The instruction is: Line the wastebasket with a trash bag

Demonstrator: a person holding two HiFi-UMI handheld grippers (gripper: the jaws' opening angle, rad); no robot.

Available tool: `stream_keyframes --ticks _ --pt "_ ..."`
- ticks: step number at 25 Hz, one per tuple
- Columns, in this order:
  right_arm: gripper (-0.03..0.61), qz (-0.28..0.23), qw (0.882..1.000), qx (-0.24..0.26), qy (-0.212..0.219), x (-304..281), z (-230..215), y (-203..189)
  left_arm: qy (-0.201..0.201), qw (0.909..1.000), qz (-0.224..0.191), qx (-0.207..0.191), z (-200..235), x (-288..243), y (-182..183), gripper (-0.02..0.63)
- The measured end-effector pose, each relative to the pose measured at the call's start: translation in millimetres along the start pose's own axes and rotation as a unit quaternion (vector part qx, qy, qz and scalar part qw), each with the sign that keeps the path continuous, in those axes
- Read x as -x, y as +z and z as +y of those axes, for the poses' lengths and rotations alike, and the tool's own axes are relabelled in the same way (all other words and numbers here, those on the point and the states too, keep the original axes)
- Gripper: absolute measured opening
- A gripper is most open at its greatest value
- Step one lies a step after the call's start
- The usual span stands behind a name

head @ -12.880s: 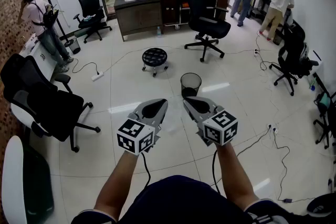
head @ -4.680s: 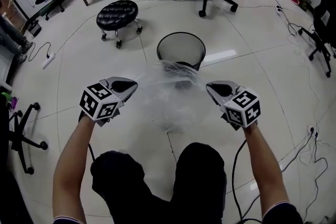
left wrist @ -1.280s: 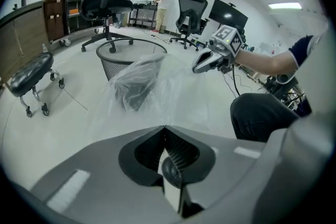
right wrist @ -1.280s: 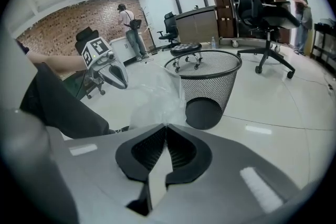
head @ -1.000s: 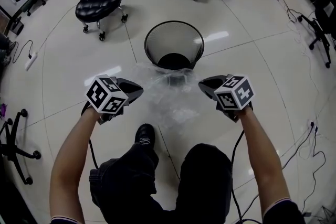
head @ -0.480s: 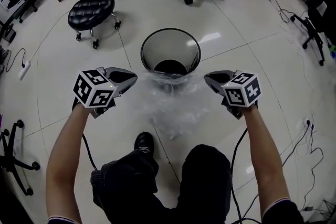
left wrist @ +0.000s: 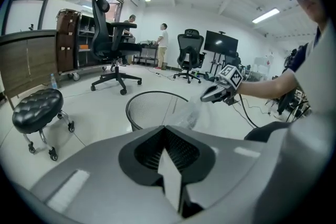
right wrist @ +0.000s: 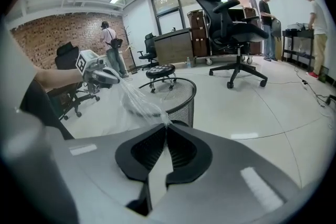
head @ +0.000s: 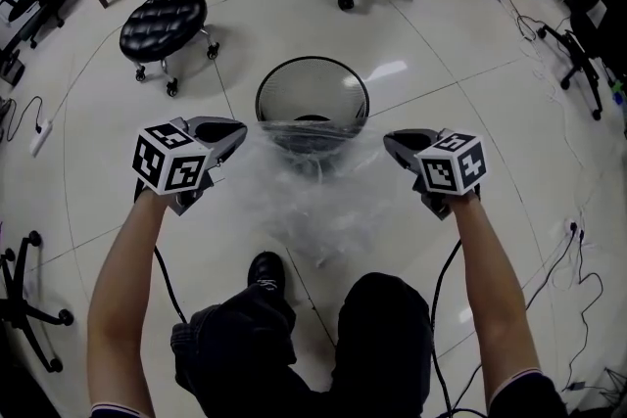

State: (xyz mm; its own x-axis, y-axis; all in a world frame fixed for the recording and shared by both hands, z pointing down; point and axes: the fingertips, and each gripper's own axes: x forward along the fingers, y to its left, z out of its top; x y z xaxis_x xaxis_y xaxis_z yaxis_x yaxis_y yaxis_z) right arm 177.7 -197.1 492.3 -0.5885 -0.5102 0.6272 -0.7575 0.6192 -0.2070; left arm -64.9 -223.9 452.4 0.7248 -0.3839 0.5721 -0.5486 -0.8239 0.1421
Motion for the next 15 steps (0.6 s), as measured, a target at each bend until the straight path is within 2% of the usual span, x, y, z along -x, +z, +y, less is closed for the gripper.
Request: stream_keyframes --ticks 6,9,15 --pt "0.018 -0.048 0.998 -0.042 -0.001 1.5 -16.3 18.0 0.024 0.9996 0.005 0.011 19.8 -16.5 2.1 0.011" --pt "0.044 -0.062 0.996 -0.06 0.001 -3.7 -24.3 23.9 0.024 0.9996 0.006 0.017 26.7 -24.9 2.7 0.011" --pt "0.046 -0.071 0.995 -0.073 -0.002 -14.9 -39.9 33.4 0.018 0.9996 0.006 0.021 42.7 -39.2 4.0 0.011"
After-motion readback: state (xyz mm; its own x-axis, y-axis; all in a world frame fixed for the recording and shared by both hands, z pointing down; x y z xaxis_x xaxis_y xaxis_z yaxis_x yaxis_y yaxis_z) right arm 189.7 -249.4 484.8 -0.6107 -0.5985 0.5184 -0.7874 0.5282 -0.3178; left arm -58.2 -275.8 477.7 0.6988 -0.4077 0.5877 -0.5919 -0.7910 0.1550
